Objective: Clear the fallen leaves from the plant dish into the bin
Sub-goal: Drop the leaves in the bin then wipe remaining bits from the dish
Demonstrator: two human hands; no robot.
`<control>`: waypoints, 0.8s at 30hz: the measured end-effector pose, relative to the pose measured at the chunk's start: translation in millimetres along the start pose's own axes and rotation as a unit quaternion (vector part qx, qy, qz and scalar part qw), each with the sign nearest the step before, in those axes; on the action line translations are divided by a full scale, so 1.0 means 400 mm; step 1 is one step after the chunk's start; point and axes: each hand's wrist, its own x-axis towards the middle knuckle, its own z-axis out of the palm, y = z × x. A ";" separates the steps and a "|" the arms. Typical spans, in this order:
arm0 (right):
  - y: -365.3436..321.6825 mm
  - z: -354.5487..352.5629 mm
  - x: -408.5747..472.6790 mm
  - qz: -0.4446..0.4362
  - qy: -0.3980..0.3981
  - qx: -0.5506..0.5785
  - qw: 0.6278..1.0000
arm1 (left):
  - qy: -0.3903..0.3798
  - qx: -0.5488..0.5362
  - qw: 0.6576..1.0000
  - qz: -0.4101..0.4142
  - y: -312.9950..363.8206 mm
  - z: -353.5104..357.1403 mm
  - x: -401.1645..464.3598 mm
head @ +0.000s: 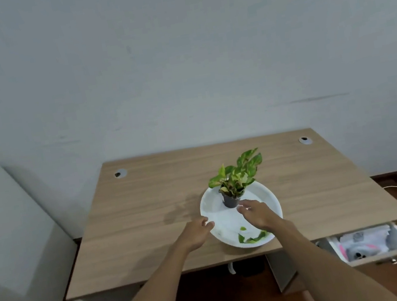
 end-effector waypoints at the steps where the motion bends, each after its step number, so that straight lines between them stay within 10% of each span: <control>1: 0.027 -0.018 0.020 0.003 -0.010 -0.002 1.000 | 0.004 -0.009 1.000 -0.017 0.012 0.019 0.014; 14: 0.249 -0.097 0.180 -0.015 -0.131 -0.085 0.988 | 0.225 -0.050 0.959 -0.163 0.001 0.226 0.132; 24: 0.170 0.076 0.217 -0.213 -0.209 -0.269 0.916 | 0.239 -0.381 0.860 -0.240 -0.022 0.256 0.182</control>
